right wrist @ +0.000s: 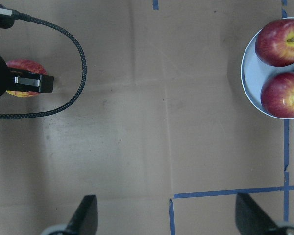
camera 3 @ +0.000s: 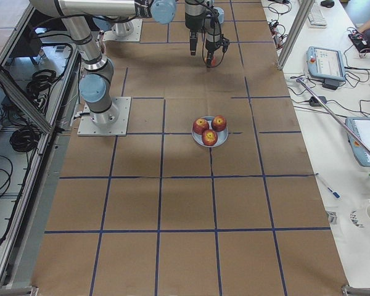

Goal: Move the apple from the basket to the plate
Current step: 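Carry the apple with the left gripper to the table center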

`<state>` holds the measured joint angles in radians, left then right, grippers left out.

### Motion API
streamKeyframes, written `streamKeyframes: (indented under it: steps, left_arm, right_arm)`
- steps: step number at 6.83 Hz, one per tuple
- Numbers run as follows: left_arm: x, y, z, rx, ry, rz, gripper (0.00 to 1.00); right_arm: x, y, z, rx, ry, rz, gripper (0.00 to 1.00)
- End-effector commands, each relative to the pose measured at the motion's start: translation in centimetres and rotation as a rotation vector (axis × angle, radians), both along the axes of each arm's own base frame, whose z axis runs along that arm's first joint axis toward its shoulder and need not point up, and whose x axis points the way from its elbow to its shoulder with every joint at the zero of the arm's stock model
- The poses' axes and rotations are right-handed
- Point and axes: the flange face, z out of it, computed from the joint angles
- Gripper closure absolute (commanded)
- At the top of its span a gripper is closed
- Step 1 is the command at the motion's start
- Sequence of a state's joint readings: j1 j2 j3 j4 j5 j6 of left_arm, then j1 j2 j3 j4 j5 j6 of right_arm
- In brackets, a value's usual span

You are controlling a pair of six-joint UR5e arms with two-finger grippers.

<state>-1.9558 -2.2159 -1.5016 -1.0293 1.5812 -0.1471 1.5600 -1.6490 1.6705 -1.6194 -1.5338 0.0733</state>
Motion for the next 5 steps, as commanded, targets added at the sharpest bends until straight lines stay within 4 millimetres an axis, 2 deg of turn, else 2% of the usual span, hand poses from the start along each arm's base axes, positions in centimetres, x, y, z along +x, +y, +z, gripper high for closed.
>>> streamKeyframes:
  steps: [1,2,3,4,5]
  left_arm:
    - [-0.1,0.1,-0.2,0.004,-0.002,-0.001,0.35]
    - [0.0,0.1,-0.3,0.005,-0.002,0.0,0.26]
    - [0.0,0.2,-0.4,0.007,-0.002,0.0,0.08]
    - [0.0,0.2,0.0,0.002,-0.001,0.0,0.02]
    - [0.1,0.3,1.7,-0.015,0.002,0.0,0.01]
  right_arm:
    - [0.0,0.1,-0.4,0.009,0.0,0.001,0.0]
    - [0.0,0.2,-0.6,0.012,0.0,0.001,0.0]
    - [0.0,0.2,-0.6,0.012,0.0,0.001,0.0]
    - [0.0,0.2,-0.6,0.012,0.0,0.001,0.0]
    - [0.0,0.2,-0.6,0.012,0.0,0.001,0.0]
